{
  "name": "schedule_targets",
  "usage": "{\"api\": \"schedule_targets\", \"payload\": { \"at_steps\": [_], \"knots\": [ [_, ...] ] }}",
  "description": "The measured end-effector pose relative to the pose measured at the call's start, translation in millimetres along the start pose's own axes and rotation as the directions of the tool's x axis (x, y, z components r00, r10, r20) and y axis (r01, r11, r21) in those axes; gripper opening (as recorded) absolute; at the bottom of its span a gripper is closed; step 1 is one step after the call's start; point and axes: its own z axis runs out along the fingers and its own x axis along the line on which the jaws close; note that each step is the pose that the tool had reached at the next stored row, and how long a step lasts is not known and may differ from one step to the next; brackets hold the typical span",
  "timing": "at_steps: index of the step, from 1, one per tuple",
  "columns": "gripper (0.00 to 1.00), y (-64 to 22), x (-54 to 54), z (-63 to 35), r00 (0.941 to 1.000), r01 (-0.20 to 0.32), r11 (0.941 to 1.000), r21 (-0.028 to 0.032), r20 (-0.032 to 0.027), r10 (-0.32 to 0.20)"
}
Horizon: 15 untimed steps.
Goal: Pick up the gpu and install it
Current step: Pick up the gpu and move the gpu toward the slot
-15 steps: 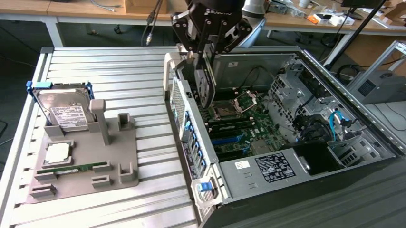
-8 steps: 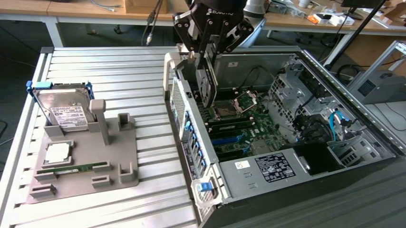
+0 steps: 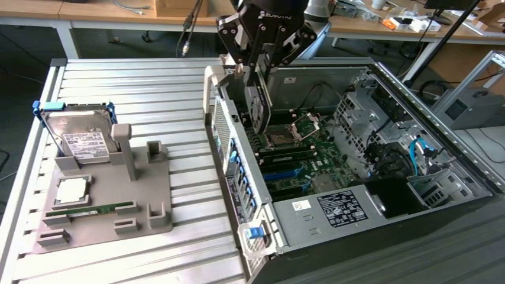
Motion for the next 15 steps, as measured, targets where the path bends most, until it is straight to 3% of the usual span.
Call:
{"api": "schedule_targets", "payload": {
  "at_steps": [15],
  "knots": [
    [0.27, 0.4, -5.8, 0.2, 1.0000, 0.000, 1.0000, -0.0001, 0.0000, 0.000]
  ]
}}
